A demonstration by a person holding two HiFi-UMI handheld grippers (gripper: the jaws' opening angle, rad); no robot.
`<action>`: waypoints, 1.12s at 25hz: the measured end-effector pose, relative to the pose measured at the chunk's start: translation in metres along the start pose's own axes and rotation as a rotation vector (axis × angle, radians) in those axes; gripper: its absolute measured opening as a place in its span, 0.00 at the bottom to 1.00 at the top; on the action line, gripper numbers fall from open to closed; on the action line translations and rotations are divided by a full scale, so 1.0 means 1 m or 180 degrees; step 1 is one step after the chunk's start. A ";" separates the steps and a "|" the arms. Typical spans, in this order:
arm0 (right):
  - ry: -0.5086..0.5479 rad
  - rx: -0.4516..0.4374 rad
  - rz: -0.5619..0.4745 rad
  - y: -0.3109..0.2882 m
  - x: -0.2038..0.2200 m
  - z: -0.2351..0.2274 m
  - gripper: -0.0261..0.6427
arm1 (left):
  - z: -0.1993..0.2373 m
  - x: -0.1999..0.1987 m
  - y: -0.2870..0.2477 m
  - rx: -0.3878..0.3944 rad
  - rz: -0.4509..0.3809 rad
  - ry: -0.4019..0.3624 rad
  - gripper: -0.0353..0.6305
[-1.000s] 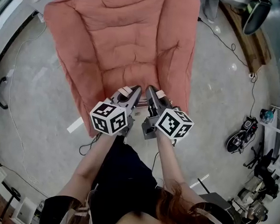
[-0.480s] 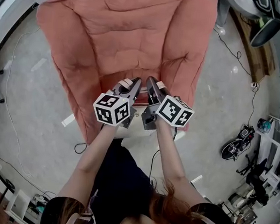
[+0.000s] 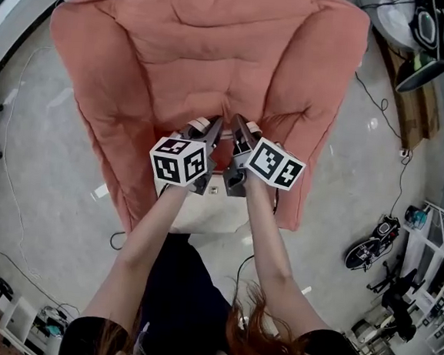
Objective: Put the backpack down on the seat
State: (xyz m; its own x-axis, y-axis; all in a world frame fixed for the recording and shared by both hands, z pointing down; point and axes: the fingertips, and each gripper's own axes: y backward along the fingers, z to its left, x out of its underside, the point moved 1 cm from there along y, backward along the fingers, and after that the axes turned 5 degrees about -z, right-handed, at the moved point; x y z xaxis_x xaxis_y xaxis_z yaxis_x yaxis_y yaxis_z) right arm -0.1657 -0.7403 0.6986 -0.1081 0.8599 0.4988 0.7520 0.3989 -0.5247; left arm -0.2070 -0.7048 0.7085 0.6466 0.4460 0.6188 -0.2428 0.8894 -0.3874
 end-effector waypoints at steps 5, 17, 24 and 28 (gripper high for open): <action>0.0131 0.0016 0.0105 -0.039 0.004 -0.023 0.09 | 0.033 0.005 -0.027 -0.0095 0.0028 0.0020 0.08; 0.0196 0.0283 0.0196 -0.123 0.042 -0.060 0.09 | 0.123 0.024 -0.059 -0.0281 0.0128 0.0007 0.08; 0.0064 0.0556 0.0161 -0.125 0.055 -0.073 0.09 | 0.131 0.037 -0.059 -0.0337 0.0152 0.0105 0.08; -0.0114 0.0722 0.0130 -0.121 0.061 -0.081 0.09 | 0.133 0.041 -0.057 -0.0411 0.0120 0.0239 0.08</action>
State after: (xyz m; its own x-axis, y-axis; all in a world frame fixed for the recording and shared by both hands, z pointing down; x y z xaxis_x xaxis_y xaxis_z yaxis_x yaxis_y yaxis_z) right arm -0.2105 -0.7622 0.8487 -0.1067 0.8860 0.4512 0.5913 0.4214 -0.6876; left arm -0.2623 -0.7238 0.8468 0.6924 0.4657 0.5511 -0.1759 0.8497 -0.4971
